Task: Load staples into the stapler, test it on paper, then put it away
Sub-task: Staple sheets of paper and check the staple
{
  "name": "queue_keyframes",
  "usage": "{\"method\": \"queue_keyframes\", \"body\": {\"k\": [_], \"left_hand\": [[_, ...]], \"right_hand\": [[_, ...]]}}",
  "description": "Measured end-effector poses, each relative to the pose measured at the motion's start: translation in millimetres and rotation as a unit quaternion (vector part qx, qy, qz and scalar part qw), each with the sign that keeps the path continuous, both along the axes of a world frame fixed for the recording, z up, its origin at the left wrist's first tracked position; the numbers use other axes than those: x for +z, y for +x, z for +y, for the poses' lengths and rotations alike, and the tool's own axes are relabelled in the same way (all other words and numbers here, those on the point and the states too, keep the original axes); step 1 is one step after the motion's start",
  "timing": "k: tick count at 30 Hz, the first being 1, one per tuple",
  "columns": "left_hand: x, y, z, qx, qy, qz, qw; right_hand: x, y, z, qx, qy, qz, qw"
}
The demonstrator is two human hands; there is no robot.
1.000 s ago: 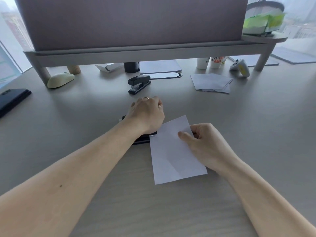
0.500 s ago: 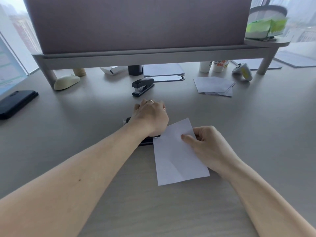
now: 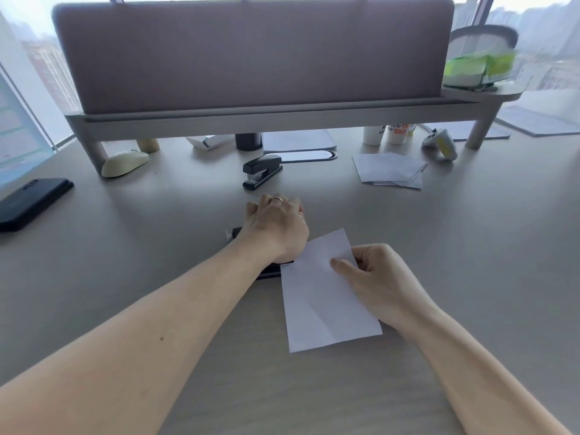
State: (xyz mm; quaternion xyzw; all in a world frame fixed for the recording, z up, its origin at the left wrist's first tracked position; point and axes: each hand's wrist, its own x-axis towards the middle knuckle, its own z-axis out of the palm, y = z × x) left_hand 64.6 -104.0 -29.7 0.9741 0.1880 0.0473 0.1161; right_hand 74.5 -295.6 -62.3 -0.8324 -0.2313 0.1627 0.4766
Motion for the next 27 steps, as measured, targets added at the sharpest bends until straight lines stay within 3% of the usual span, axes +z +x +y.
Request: {"method": "queue_keyframes", "body": {"k": [27], "left_hand": [[-2.7,3.1,1.6,-0.027,0.000,0.034,0.999]], "right_hand": [[-6.2,5.1,1.5,-0.009,-0.001,-0.029,1.000]]}}
